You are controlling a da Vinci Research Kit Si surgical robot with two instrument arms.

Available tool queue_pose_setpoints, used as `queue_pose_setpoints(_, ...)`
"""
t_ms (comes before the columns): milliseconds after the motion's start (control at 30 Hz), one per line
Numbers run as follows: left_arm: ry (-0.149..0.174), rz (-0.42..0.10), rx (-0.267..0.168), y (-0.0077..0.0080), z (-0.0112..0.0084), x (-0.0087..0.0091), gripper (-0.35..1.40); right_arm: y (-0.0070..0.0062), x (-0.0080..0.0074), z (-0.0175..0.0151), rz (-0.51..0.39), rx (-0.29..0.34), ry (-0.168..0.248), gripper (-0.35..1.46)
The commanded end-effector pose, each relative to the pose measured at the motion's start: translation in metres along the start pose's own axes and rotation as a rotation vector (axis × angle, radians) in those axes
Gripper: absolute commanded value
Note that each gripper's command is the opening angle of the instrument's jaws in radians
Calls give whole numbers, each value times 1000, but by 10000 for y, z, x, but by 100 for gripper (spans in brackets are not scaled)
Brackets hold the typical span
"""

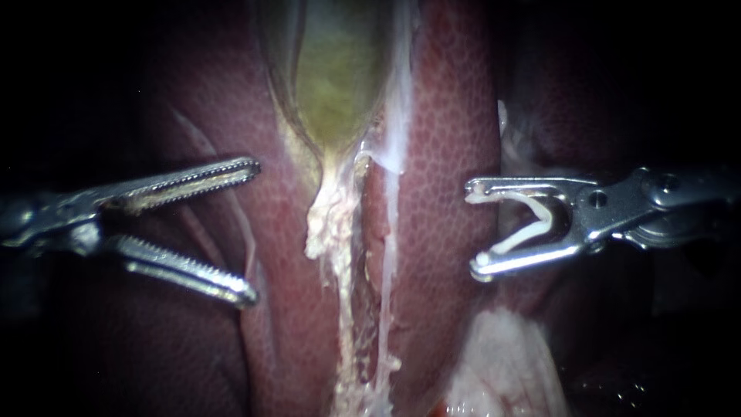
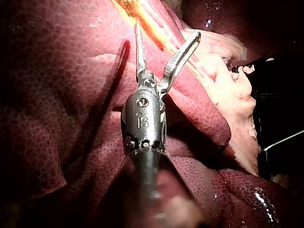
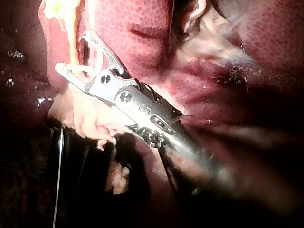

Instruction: Grabbing gallbladder

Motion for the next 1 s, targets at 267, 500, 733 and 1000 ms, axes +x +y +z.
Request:
queue_pose_setpoints(267,2,9,-16,1,4,6,83,0,0,0,0,0,0,60)
queue_pose_setpoints(500,1,-55,-34,3,20,21,78,0,0,1,0,0,0,60)
queue_pose_setpoints(733,-6,-140,-54,6,39,41,66,0,0,1,0,0,0,60)
queue_pose_setpoints(1000,10,-171,-70,9,64,50,57,0,0,0,0,0,0,60)
